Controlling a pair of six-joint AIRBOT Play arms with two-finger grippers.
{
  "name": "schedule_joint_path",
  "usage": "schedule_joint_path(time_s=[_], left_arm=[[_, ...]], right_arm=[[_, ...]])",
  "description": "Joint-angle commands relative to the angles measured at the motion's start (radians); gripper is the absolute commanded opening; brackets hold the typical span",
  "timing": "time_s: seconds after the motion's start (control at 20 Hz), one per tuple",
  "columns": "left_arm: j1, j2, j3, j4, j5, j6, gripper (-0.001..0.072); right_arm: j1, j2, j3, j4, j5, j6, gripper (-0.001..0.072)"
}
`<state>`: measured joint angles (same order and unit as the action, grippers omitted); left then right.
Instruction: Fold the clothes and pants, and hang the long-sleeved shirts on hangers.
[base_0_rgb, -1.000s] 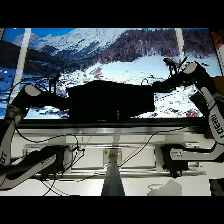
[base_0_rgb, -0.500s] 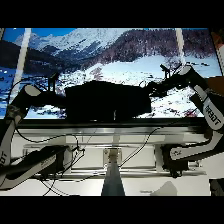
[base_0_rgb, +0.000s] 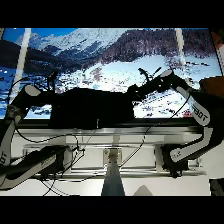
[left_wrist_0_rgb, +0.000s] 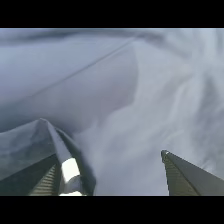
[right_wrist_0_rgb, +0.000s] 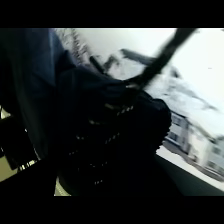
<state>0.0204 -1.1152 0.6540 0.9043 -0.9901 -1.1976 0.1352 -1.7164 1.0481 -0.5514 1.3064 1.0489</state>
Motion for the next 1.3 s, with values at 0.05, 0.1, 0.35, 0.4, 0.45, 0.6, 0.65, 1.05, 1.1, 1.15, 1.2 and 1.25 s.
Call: schedule_joint_path(time_s=[0.05, 0.1, 0.35, 0.4, 0.45, 0.6, 0.65, 1.05, 1.1, 1.15, 1.2, 1.25], left_arm=[[0.000, 0.000, 0.000, 0.001, 0.011, 0.000, 0.0711], [0.000, 0.000, 0.000, 0.001, 0.011, 0.001, 0.0711], [0.000, 0.000, 0.000, 0.008, 0.031, 0.016, 0.0711], [0.002, 0.001, 0.002, 0.007, 0.053, 0.033, 0.0712], [0.008, 0.002, 0.013, 0.008, 0.071, 0.043, 0.0713], [0.031, 0.003, 0.106, 0.010, 0.081, 0.064, 0.0713], [0.038, 0.005, 0.151, 0.012, 0.081, 0.064, 0.0713], [0.044, 0.115, 0.277, 0.011, 0.081, 0.064, 0.0712], [0.044, 0.121, 0.277, 0.011, 0.081, 0.064, 0.0712], [0.044, 0.122, 0.277, 0.011, 0.081, 0.064, 0.0712], [0.044, 0.121, 0.277, 0.011, 0.081, 0.064, 0.0712], [0.044, 0.121, 0.277, 0.011, 0.081, 0.064, 0.0712]], right_arm=[[0.157, -0.003, 0.001, 0.024, 0.006, -0.115, 0.0540], [0.175, -0.003, 0.001, 0.024, 0.004, -0.127, 0.0381], [0.181, 0.000, 0.040, 0.016, -0.035, -0.127, 0.0025], [0.168, 0.003, 0.075, 0.007, -0.030, -0.126, 0.0025], [0.153, 0.013, 0.111, -0.010, -0.028, -0.123, 0.0026], [0.067, 0.074, 0.245, -0.099, -0.030, -0.086, 0.0025], [0.030, 0.100, 0.288, -0.143, -0.031, -0.052, 0.0025], [-0.439, 0.353, 0.515, -0.433, 0.010, 0.377, 0.0025], [-0.511, 0.388, 0.526, -0.447, 0.012, 0.445, 0.0025], [-0.590, 0.429, 0.534, -0.460, 0.014, 0.530, 0.0025], [-0.662, 0.470, 0.535, -0.467, 0.012, 0.602, 0.0025], [-0.734, 0.511, 0.535, -0.483, 0.013, 0.665, 0.0025]])
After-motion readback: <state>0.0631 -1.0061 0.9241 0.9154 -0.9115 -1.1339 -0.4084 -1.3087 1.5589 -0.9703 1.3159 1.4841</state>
